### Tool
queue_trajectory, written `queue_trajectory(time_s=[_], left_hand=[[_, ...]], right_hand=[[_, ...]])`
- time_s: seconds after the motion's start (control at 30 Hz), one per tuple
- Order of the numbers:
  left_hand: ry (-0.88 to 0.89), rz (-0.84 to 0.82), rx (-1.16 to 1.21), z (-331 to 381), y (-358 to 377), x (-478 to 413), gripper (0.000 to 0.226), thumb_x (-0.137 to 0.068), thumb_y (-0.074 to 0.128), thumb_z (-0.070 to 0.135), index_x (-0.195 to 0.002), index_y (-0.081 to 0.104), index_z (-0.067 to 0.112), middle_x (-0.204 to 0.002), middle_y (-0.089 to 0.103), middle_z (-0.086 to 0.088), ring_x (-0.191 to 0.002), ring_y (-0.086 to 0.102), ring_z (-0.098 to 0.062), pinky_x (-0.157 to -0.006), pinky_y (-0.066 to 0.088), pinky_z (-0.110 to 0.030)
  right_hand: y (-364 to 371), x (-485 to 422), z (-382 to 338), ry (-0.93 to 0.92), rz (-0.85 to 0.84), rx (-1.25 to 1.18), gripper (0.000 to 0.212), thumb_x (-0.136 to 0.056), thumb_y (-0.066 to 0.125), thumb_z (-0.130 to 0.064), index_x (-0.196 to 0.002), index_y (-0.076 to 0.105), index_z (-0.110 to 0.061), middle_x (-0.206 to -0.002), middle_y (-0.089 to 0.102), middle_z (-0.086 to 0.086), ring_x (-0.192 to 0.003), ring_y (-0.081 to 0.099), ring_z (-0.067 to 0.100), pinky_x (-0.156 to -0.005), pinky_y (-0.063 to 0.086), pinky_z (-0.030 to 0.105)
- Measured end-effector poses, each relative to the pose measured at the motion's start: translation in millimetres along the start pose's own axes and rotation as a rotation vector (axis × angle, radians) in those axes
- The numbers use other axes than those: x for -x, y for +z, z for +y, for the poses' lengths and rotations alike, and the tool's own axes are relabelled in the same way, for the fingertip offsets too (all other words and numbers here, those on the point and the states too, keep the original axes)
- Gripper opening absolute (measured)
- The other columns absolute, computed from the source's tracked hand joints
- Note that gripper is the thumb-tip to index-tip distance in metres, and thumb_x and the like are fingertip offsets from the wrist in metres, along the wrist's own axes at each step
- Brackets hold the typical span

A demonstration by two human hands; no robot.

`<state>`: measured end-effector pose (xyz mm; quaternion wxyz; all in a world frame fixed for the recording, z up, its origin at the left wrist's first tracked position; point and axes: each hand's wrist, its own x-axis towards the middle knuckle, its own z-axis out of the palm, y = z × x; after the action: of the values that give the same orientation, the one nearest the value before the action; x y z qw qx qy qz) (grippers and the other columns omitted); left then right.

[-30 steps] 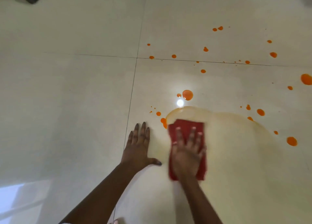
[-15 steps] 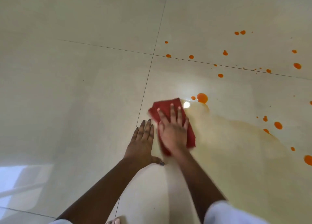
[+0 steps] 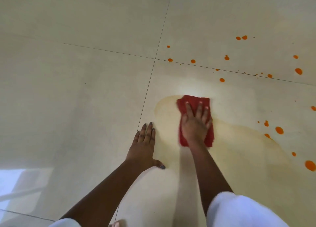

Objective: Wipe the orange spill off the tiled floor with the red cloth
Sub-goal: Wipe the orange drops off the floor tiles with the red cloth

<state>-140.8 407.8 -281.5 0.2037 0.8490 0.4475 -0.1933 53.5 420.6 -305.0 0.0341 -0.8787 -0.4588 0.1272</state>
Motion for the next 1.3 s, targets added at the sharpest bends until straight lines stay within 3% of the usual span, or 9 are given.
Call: queue_trajectory(time_s=[0.13,0.27,0.47,0.8,0.93,1.07,1.2,1.3], left_hand=[[-0.025,-0.042,-0.036,2.8,-6.6,-0.2,0.131,-0.068,0.060,0.073,-0.145,-0.020,0.001,-0.152,-0.030,-0.014,-0.141,-0.027,-0.029,-0.117,-0.007,-0.040],[-0.072,-0.123,-0.103,17.5,-20.9,-0.2,0.131,-0.070,0.061,0.071,-0.143,-0.018,-0.005,-0.152,-0.027,-0.021,-0.142,-0.021,-0.036,-0.117,0.000,-0.044],[-0.060,-0.131,-0.133,28.2,-30.6,12.7,0.119,-0.077,0.058,0.067,-0.147,-0.013,0.001,-0.155,-0.023,-0.015,-0.145,-0.015,-0.031,-0.118,0.004,-0.044],[0.065,-0.089,-0.160,27.5,-40.7,-20.8,0.112,-0.080,0.057,0.063,-0.148,-0.009,0.004,-0.156,-0.020,-0.012,-0.145,-0.016,-0.028,-0.117,-0.001,-0.045],[0.091,-0.155,-0.137,24.0,-43.4,-31.7,0.114,-0.079,0.057,0.064,-0.148,-0.013,0.005,-0.154,-0.027,-0.012,-0.143,-0.023,-0.027,-0.116,-0.006,-0.046],[0.117,-0.171,-0.167,28.6,-62.6,-40.4,0.111,-0.081,0.054,0.064,-0.147,-0.014,0.006,-0.154,-0.029,-0.011,-0.143,-0.023,-0.026,-0.116,-0.007,-0.046],[0.126,-0.105,-0.186,26.1,-67.5,-53.4,0.109,-0.082,0.052,0.063,-0.147,-0.014,0.006,-0.154,-0.028,-0.012,-0.143,-0.022,-0.028,-0.116,-0.006,-0.046],[0.151,-0.038,-0.200,18.9,-59.2,-62.5,0.112,-0.081,0.051,0.066,-0.147,-0.016,0.004,-0.154,-0.027,-0.013,-0.143,-0.020,-0.030,-0.116,-0.005,-0.046]], right_hand=[[8.4,62.2,16.6,0.077,0.109,-0.049,0.051,-0.093,0.034,-0.038,-0.144,0.028,-0.036,-0.155,0.017,0.012,-0.142,0.013,0.036,-0.109,0.013,0.057],[-2.3,69.7,23.1,0.024,-0.096,0.006,0.053,-0.098,0.027,-0.042,-0.147,0.006,-0.039,-0.158,-0.004,0.007,-0.144,-0.005,0.030,-0.112,0.006,0.053],[-26.8,72.7,42.8,-0.062,-0.290,0.043,0.055,-0.098,0.019,-0.048,-0.147,-0.004,-0.037,-0.157,-0.014,0.007,-0.143,-0.012,0.030,-0.113,0.003,0.051],[-21.8,76.4,43.4,-0.063,-0.208,0.050,0.056,-0.098,0.017,-0.045,-0.148,-0.003,-0.033,-0.157,-0.011,0.011,-0.143,-0.011,0.033,-0.114,0.003,0.049],[-28.0,71.8,41.3,-0.037,-0.308,0.050,0.058,-0.098,0.020,-0.047,-0.147,-0.005,-0.033,-0.156,-0.014,0.010,-0.142,-0.014,0.033,-0.114,0.003,0.048],[-36.5,67.2,41.3,-0.008,-0.396,0.049,0.060,-0.093,0.010,-0.054,-0.146,-0.011,-0.035,-0.155,-0.020,0.009,-0.141,-0.019,0.032,-0.114,0.001,0.048],[-33.2,70.3,39.5,0.013,-0.345,0.017,0.077,-0.072,-0.012,-0.061,-0.145,-0.012,-0.037,-0.155,-0.019,0.008,-0.142,-0.019,0.032,-0.114,0.000,0.048],[-23.0,74.3,29.8,0.076,-0.271,-0.058,0.072,-0.076,-0.007,-0.062,-0.145,-0.007,-0.042,-0.155,-0.018,0.005,-0.141,-0.019,0.030,-0.114,-0.001,0.051]])
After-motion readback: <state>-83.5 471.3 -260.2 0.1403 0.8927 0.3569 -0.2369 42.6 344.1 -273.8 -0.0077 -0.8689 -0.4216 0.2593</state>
